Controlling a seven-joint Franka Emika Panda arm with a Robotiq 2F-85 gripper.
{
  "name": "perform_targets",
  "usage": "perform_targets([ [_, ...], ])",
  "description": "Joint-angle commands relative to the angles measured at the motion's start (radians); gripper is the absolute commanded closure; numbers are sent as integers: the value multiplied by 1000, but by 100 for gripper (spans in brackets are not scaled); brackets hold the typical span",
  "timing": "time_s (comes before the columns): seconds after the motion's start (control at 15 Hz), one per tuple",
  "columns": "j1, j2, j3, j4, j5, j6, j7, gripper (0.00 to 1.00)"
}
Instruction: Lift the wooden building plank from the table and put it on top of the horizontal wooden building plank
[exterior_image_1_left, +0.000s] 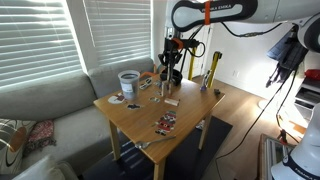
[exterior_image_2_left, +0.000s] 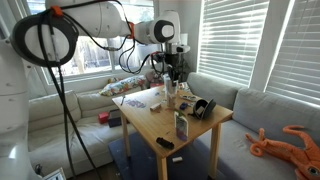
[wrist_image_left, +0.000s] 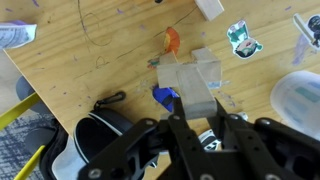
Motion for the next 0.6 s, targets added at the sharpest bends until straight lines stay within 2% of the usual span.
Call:
perform_targets([
  [0.0,19,26,-10,51,-21,-38,29,93],
  [0.53,27,39,-10,62,-32,-33,37,93],
])
